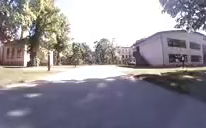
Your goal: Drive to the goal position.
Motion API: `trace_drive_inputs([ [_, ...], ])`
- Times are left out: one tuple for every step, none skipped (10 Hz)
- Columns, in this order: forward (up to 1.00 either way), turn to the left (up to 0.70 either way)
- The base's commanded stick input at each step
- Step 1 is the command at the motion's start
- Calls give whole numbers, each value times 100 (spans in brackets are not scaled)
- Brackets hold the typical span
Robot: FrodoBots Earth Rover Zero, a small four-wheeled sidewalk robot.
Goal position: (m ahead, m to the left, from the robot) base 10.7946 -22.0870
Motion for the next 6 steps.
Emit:
trace_drive_inputs([
  [45, 0],
  [45, 0],
  [45, 0],
  [45, 0],
  [45, 0],
  [45, 0],
])
